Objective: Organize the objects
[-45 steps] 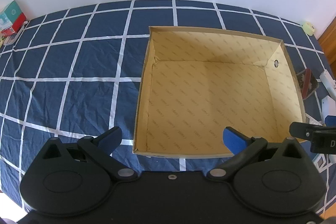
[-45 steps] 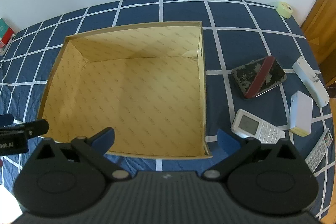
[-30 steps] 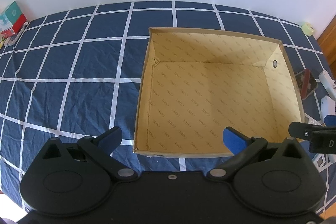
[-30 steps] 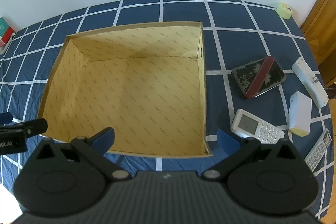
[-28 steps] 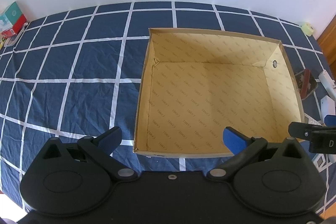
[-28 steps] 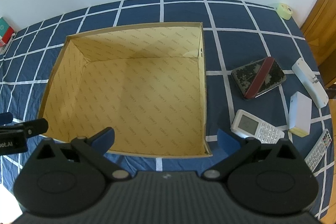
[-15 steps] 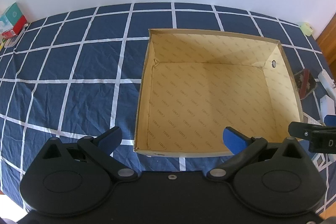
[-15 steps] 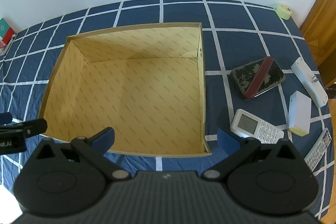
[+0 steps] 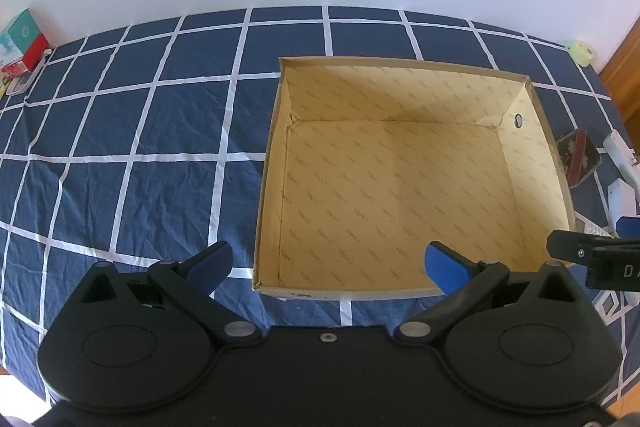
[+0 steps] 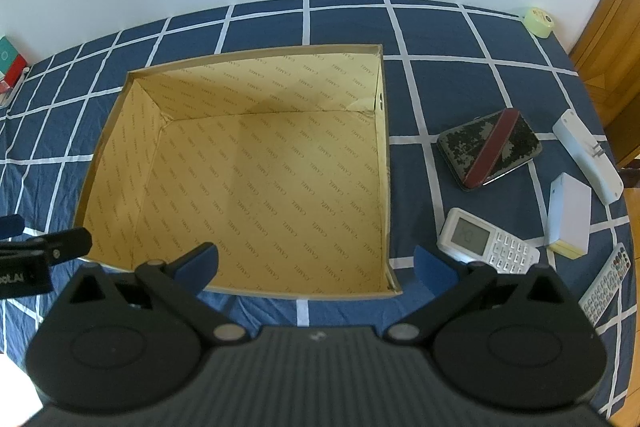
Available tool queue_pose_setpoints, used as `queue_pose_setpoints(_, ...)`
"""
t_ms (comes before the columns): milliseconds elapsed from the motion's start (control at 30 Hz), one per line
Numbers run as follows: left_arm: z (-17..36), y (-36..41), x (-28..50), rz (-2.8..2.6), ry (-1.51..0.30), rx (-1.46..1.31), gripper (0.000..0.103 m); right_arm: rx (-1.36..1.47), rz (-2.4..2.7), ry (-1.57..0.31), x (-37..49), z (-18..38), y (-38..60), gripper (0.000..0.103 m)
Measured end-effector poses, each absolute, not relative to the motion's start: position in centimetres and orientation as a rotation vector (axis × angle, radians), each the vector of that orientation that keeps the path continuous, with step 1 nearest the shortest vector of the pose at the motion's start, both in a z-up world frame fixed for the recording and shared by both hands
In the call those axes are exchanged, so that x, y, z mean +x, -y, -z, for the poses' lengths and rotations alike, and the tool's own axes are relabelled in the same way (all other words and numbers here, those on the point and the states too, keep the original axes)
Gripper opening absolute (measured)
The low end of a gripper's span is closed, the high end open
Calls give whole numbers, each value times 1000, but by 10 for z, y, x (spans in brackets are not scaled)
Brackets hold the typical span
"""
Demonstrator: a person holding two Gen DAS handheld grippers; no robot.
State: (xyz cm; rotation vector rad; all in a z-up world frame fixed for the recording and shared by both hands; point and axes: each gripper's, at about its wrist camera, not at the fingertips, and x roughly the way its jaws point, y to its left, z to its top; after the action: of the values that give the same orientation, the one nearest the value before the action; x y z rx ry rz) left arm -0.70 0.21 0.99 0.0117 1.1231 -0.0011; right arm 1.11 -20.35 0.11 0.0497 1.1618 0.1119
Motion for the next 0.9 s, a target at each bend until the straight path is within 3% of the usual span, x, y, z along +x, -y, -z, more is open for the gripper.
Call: queue_pose_setpoints(900, -11, -3, -6, -44, -1126, -8, 103, 53, -111, -1165, 12, 0, 202, 103)
